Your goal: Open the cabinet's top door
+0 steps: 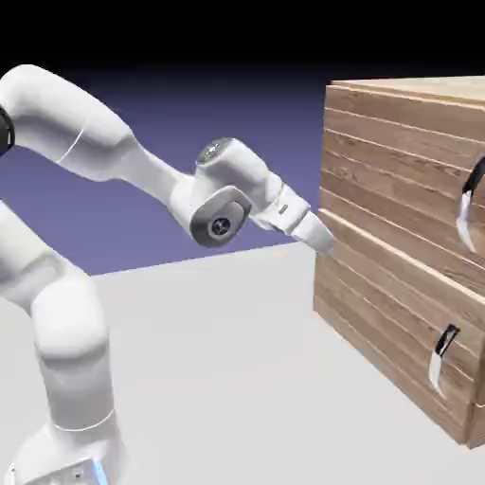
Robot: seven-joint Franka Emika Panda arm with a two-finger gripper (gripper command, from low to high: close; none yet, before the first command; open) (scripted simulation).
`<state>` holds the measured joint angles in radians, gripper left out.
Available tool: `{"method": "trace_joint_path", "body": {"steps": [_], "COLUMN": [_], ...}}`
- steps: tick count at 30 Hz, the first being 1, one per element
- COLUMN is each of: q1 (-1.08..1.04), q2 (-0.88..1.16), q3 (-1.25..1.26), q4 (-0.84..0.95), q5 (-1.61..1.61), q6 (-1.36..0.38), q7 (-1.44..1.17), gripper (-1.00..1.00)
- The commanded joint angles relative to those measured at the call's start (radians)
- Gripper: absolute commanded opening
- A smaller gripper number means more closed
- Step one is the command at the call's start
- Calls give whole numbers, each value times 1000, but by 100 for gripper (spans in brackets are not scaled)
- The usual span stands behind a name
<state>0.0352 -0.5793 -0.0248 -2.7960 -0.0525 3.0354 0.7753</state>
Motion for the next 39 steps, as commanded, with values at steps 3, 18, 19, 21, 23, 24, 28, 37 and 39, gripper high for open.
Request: {"method": "trace_joint_path", "body": {"steps": [3,18,19,21,23,24,28,37,39], "q1": [58,346,366,404,443,462,539,712,751], "q2": [-23,-139,-147,-162,-177,-185,-216,-285,-301], "q3": [-62,-371,-391,-433,-474,-494,-577,-762,-804], "q4": [35,210,221,244,268,279,326,431,454], "q5": [-131,-783,-826,-913,-1000,-1044,-1218,-1609,-1696], "q6": [-4,-24,-26,-28,-31,-32,-38,-50,-53], "q7": [85,512,541,598,655,683,797,1053,1110], "gripper": [0,0,0,0,0,0,0,0,0]}}
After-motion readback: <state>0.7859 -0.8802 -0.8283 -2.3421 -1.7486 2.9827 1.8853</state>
